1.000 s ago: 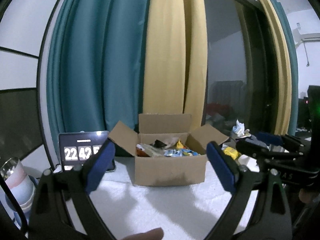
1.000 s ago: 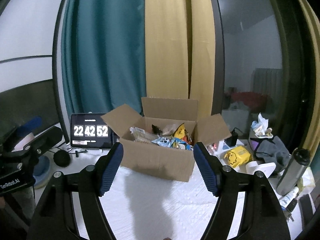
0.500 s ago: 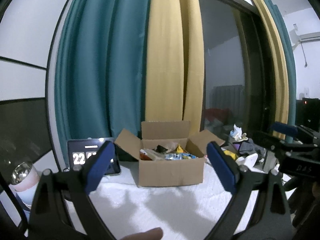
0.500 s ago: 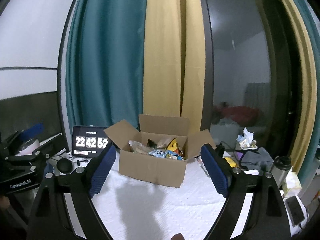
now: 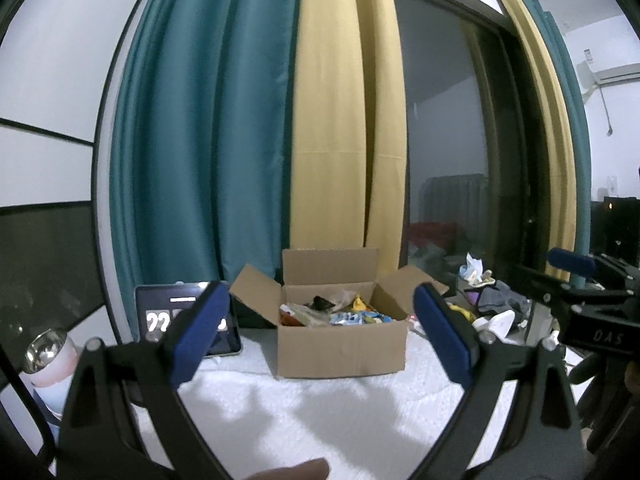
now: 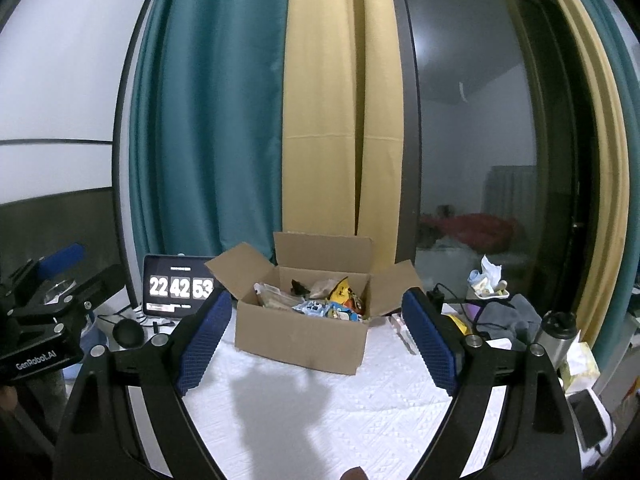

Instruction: Organize snacks

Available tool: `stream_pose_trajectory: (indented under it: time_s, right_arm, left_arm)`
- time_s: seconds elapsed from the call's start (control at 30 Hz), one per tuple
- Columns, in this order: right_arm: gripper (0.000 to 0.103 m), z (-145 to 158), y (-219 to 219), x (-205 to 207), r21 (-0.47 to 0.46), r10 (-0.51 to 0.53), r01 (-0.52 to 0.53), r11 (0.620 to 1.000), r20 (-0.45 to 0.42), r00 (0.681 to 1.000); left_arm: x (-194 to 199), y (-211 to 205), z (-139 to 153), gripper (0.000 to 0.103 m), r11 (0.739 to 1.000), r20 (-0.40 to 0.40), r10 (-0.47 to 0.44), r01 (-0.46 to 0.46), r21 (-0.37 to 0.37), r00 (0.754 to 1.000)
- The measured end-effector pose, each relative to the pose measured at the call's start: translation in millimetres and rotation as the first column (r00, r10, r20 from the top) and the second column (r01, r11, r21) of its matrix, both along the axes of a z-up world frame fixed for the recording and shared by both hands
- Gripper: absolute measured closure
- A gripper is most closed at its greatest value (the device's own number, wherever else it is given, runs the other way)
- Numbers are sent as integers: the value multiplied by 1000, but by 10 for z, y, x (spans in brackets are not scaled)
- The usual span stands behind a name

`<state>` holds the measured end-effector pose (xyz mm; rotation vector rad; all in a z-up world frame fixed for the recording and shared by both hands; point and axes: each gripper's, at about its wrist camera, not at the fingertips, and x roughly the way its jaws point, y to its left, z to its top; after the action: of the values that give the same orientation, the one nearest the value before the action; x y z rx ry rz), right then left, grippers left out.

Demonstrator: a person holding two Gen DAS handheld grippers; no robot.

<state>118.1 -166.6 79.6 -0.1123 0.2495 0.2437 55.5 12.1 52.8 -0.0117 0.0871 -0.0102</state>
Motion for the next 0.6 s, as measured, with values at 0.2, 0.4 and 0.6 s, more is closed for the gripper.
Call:
stream_pose_trajectory:
  time_s: [0.2, 0.4, 0.6]
  right_arm:
    - [14, -7, 8, 3, 0, -2, 2, 1000, -6, 1000]
    - [14, -1, 4, 1, -1, -2, 2, 1000, -8, 1000]
    - [14, -6, 1, 5, -9, -1, 1, 1000, 5, 1000]
  left_arm:
    - [3, -11, -8, 8, 1000, -3, 5, -5, 1, 1000]
    - [-9, -18, -8, 8, 1000, 1, 18, -18, 7, 1000]
    - [-3, -3, -20, 8, 1000, 5, 26, -26, 11, 1000]
